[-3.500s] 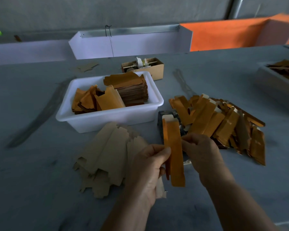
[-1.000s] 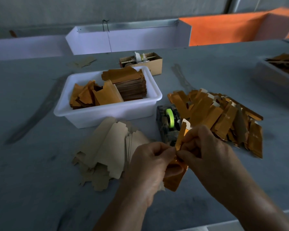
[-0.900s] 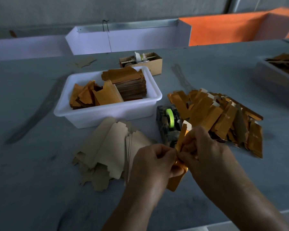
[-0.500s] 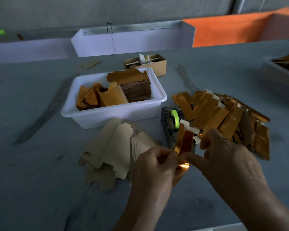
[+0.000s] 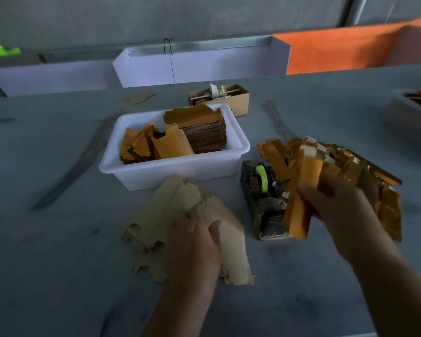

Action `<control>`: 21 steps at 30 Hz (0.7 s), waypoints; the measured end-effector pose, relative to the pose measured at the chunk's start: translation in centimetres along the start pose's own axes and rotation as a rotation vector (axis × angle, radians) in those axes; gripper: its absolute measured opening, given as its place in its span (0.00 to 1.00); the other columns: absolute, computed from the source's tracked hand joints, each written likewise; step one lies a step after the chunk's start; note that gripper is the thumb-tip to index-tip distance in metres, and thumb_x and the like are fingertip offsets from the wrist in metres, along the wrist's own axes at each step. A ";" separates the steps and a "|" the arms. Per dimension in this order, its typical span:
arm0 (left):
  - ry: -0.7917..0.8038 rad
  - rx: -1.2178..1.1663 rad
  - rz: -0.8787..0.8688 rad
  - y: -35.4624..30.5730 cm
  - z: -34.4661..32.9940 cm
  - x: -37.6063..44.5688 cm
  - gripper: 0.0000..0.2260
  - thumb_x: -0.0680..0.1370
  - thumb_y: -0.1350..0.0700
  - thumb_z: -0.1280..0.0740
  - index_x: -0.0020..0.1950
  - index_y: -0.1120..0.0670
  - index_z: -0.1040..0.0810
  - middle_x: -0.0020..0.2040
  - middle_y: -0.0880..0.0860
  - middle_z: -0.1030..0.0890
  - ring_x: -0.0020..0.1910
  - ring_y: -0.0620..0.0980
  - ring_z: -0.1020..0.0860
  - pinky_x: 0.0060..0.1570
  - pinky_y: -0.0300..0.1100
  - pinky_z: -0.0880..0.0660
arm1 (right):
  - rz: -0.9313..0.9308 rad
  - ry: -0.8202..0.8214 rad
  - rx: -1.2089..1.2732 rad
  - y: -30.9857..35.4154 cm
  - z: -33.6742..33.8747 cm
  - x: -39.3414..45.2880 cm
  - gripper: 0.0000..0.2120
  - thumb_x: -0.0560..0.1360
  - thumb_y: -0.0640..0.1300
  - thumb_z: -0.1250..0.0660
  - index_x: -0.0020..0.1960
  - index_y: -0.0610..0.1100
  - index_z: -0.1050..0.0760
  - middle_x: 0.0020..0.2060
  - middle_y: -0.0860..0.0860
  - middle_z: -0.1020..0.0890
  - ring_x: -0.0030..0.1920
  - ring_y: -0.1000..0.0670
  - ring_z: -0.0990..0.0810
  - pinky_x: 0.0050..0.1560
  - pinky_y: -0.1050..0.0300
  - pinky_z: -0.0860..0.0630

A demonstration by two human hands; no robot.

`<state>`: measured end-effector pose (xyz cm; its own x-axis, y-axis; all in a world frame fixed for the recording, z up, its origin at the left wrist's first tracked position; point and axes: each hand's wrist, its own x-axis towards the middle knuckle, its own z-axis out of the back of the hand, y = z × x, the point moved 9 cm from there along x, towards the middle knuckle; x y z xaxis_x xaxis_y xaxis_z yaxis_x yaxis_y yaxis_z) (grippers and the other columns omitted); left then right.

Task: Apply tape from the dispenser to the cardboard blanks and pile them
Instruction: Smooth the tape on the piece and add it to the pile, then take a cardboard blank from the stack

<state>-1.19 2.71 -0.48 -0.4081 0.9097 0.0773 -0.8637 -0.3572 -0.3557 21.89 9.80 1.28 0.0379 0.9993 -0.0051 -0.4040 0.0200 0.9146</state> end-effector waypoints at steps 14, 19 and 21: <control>0.149 -0.298 0.217 3.7 -2.3 3.0 0.10 0.74 0.51 0.28 0.45 0.51 0.28 0.43 0.50 0.22 0.41 0.47 0.24 0.38 0.41 0.30 | 0.067 -0.383 -0.153 -2.1 3.4 -0.6 0.14 0.74 0.48 0.35 0.59 0.46 0.24 0.54 0.44 0.21 0.51 0.42 0.21 0.50 0.45 0.23; 0.087 -0.554 0.205 4.4 -0.2 2.7 0.07 0.76 0.52 0.30 0.39 0.48 0.24 0.36 0.49 0.20 0.35 0.43 0.24 0.30 0.37 0.34 | 0.108 -0.340 -0.062 -1.5 2.7 -2.8 0.07 0.74 0.45 0.34 0.52 0.54 0.25 0.54 0.49 0.22 0.52 0.46 0.20 0.53 0.41 0.23; 0.095 -0.696 0.207 4.4 0.5 2.3 0.07 0.75 0.50 0.30 0.38 0.51 0.20 0.35 0.51 0.18 0.35 0.46 0.22 0.32 0.39 0.32 | 0.151 -0.338 -0.021 -0.4 2.3 -3.7 0.07 0.75 0.43 0.34 0.49 0.55 0.25 0.50 0.57 0.22 0.50 0.46 0.20 0.49 0.42 0.22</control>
<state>-6.06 3.18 -1.41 -0.4875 0.8640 -0.1257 -0.3711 -0.3353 -0.8659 24.04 6.03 1.87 0.2748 0.9239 0.2663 -0.4468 -0.1226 0.8862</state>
